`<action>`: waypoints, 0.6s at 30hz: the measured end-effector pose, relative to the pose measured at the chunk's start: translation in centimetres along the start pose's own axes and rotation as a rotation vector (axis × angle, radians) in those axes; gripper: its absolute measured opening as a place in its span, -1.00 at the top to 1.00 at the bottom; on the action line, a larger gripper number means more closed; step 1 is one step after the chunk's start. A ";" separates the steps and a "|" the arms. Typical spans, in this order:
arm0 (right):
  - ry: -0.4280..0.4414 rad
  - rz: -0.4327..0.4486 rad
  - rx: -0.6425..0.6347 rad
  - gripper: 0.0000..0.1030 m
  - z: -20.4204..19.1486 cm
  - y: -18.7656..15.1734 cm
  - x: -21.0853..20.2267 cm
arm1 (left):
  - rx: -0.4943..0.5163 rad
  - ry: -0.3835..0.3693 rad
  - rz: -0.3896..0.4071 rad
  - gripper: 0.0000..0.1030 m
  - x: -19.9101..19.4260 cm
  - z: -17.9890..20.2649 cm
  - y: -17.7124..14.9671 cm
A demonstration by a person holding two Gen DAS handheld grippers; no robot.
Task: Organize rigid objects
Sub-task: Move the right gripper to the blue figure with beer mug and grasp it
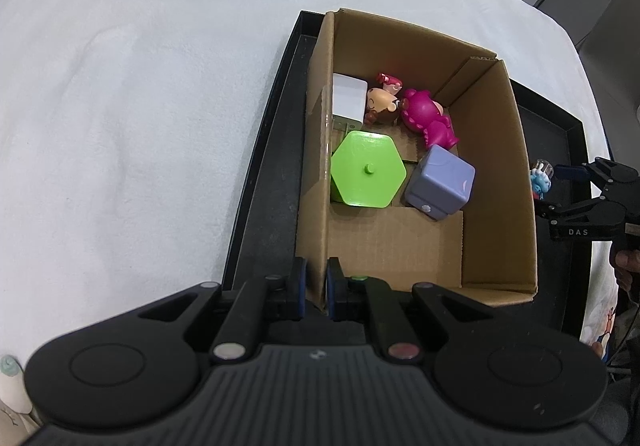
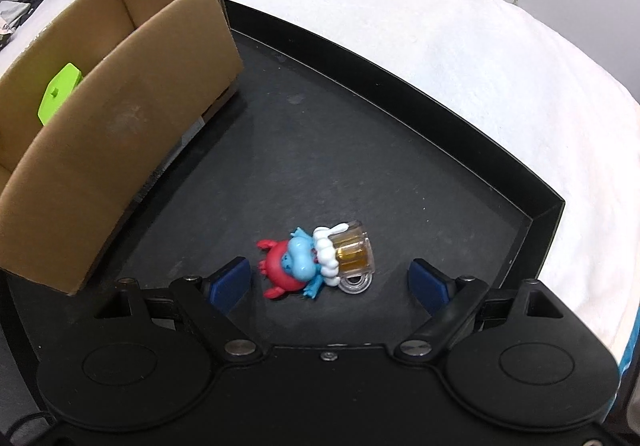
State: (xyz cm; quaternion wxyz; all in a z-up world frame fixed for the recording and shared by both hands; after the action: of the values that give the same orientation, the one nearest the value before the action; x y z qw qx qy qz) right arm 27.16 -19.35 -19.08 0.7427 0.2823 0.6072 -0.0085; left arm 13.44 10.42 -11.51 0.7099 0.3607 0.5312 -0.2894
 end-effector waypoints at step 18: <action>0.003 -0.004 -0.045 -0.34 0.1 0.7 0.1 | -0.003 -0.003 -0.003 0.82 0.1 -0.1 0.0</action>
State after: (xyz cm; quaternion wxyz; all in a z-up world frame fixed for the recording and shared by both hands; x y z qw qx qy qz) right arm 27.50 -18.71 -18.88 0.7478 0.2641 0.6092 0.0041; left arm 13.45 10.54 -11.64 0.7107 0.3586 0.5311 -0.2903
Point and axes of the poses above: each gripper's, at about its wrist camera, not at the fingertips, and x roughly the way its jaws point, z to its right, y to its top, the point moved 2 cm from there along x, roughly the way its jaws point, and after that the axes turned 15 degrees about -x, right-handed, at the moved point
